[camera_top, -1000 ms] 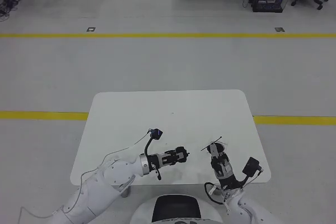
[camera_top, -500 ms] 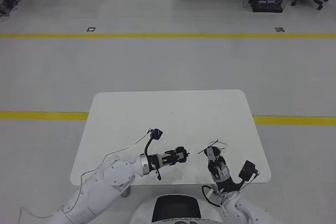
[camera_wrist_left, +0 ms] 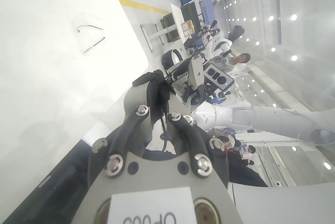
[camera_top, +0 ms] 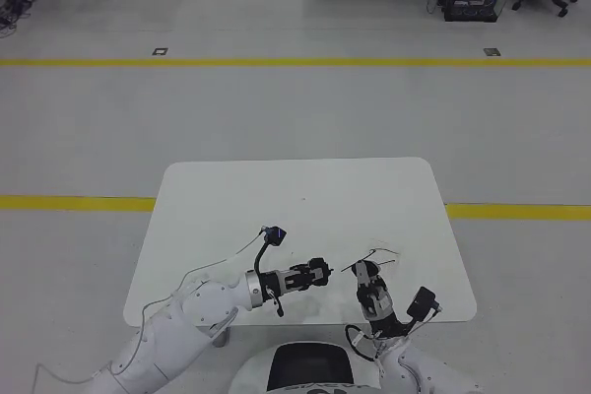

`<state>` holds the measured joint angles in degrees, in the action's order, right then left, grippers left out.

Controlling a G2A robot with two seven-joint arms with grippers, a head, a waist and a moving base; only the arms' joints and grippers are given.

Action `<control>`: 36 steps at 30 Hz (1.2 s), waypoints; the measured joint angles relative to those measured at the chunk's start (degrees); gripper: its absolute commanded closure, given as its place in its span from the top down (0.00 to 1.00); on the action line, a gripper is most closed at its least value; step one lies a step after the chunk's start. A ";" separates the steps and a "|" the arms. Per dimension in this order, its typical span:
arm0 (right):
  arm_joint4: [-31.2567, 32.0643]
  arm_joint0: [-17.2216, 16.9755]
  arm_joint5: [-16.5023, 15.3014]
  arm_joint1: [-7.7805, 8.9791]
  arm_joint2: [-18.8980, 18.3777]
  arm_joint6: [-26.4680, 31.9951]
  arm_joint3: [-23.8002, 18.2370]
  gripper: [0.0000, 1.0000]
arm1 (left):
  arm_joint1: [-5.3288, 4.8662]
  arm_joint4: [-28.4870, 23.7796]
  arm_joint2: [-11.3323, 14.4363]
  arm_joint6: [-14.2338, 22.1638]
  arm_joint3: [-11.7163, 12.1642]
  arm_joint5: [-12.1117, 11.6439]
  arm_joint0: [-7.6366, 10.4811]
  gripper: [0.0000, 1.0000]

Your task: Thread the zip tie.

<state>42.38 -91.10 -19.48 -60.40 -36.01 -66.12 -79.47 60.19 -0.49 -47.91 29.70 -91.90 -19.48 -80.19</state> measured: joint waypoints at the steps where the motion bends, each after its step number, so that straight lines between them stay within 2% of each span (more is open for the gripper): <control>1: -0.10 0.74 0.00 -0.32 0.99 -0.91 0.93 0.00 | 0.00 0.00 0.00 0.00 0.00 0.00 0.00 0.00; 4: -1.14 2.39 0.00 -1.08 3.29 -3.78 2.70 0.00 | 0.00 0.00 0.00 0.00 0.00 0.00 0.00 0.00; 6: -1.49 2.57 0.00 -1.17 3.56 -4.17 2.89 0.00 | 0.00 0.00 0.00 0.00 0.00 0.00 0.00 0.00; 19: -0.95 1.69 -0.01 -1.60 1.76 -3.04 1.89 0.00 | 0.00 0.00 0.00 0.00 0.00 0.00 0.00 0.00; 36: -0.44 1.70 0.00 -2.89 1.78 -2.37 2.98 0.00 | 0.00 0.00 0.00 0.00 0.00 0.00 0.00 0.00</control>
<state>41.94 -89.39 -19.48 -63.28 -34.23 -68.48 -76.49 60.19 -0.49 -47.91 29.70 -91.90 -19.48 -80.19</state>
